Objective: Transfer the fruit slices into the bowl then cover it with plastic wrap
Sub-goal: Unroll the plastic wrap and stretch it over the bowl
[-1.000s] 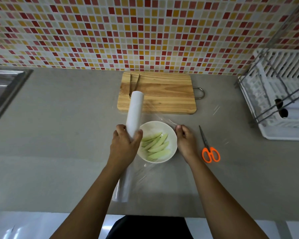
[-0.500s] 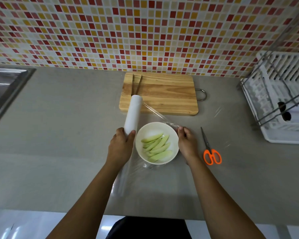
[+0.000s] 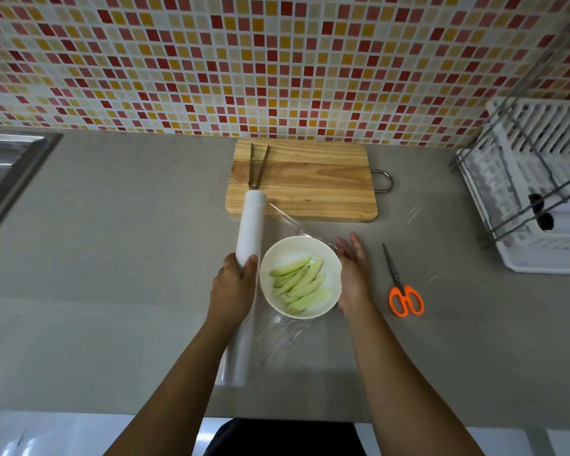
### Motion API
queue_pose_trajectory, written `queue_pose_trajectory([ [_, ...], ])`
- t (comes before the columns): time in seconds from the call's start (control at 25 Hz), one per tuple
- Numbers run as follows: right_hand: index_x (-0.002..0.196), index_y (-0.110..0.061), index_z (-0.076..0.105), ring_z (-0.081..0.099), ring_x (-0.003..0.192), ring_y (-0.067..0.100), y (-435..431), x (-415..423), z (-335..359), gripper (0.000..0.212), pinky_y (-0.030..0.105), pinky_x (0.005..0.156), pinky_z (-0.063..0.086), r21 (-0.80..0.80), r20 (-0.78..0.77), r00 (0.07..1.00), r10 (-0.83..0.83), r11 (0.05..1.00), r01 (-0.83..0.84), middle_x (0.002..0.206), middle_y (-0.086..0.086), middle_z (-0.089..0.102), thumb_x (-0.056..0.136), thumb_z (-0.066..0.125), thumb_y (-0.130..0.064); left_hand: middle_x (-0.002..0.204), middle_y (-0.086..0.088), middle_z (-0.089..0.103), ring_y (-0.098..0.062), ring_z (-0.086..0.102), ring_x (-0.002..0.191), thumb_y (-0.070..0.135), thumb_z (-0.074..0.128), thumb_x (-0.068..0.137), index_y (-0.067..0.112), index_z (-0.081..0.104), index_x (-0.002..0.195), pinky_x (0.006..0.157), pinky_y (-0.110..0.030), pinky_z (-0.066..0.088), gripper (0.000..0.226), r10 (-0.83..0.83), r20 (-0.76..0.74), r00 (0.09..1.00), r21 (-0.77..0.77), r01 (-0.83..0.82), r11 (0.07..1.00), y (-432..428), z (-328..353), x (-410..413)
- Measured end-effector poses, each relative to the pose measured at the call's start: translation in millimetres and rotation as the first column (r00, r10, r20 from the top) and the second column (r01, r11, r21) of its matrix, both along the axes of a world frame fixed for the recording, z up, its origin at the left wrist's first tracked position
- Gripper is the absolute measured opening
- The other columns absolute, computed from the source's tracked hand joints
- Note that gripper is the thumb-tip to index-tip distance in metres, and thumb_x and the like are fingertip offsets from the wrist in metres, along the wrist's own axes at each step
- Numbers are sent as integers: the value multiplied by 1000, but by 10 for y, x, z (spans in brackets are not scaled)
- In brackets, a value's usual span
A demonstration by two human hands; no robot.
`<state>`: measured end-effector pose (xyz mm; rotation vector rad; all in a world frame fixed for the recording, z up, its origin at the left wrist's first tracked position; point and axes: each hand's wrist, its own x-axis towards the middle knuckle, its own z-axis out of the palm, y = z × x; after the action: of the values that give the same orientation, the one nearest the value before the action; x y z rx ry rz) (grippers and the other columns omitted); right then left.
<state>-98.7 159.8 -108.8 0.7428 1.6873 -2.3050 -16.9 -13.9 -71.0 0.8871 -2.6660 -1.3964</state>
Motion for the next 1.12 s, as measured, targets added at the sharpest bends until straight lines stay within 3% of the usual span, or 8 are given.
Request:
queue_pose_trajectory([
  [0.08, 130, -29, 46, 61, 88, -7, 15, -9, -14, 44, 16, 70, 50, -18, -19, 998, 68, 998, -68, 103, -13, 62, 94, 45, -4, 115, -20, 61, -33, 55, 96, 38, 40, 98, 4, 48, 120, 73, -33, 38, 41, -7, 0, 1000, 24, 7, 1000, -15, -10, -2],
  [0.28, 102, -36, 60, 64, 97, 17, 32, -25, -65, 25, 39, 87, 50, -48, 78, 984, 160, 986, -157, 104, -7, 66, 99, 39, -22, 116, -20, 59, -35, 55, 101, 39, 39, 98, 5, 47, 121, 75, -33, 38, 42, -7, 13, 1000, 59, 6, 998, -26, -35, -8],
  [0.44, 113, -32, 58, 60, 104, 25, 21, -4, -104, 28, 41, 90, 49, -41, 110, 988, 106, 994, -102, 113, 0, 63, 99, 33, -33, 114, -19, 60, -26, 52, 90, 38, 39, 98, 4, 48, 120, 73, -31, 36, 41, -8, 6, 1000, 55, 7, 998, -16, -36, -13],
  [0.56, 132, -23, 47, 59, 112, 26, 61, -29, -116, 36, 45, 98, 46, 128, 128, 984, 124, 982, -141, 125, 5, 59, 96, 42, -23, 114, -18, 60, -24, 50, 89, 38, 38, 99, 5, 49, 119, 74, -31, 36, 40, -8, -1, 1000, 58, 8, 998, -32, -40, -8],
  [0.68, 126, -16, 54, 55, 119, 21, 107, -20, -27, 35, 40, 105, 41, 391, -109, 994, 22, 920, 23, 127, 4, 60, 97, 37, -26, 113, -15, 61, -24, 50, 89, 39, 37, 99, 8, 51, 120, 74, -31, 35, 41, 2, -6, 1000, 76, -2, 997, -42, -43, 3],
  [0.84, 126, -25, 55, 51, 116, 6, 15, 191, -35, 38, 25, 100, 38, 482, -153, 941, 303, 854, -196, 124, -11, 57, 98, 32, -36, 115, -16, 61, -23, 50, 89, 42, 33, 99, 9, 50, 123, 76, -31, 36, 44, -10, 21, 1000, 87, 8, 996, -47, -58, 3],
  [1.0, 102, -16, 63, 59, 93, 15, -48, 243, -72, 31, 31, 86, 44, 449, -74, 982, 176, 885, -125, 107, 7, 66, 99, 35, -29, 120, -18, 59, -28, 52, 94, 41, 29, 100, 7, 45, 127, 77, -31, 35, 45, -29, 30, 999, 102, 26, 994, -37, -73, -19],
  [1.12, 95, -9, 65, 57, 84, 15, -69, 234, -60, 35, 26, 76, 39, 516, -102, 980, 170, 852, -94, 89, 2, 64, 99, 35, -26, 119, -19, 60, -35, 56, 102, 42, 32, 99, 8, 45, 124, 77, -35, 39, 45, 1, 9, 1000, 75, -2, 997, -4, -80, -23],
])
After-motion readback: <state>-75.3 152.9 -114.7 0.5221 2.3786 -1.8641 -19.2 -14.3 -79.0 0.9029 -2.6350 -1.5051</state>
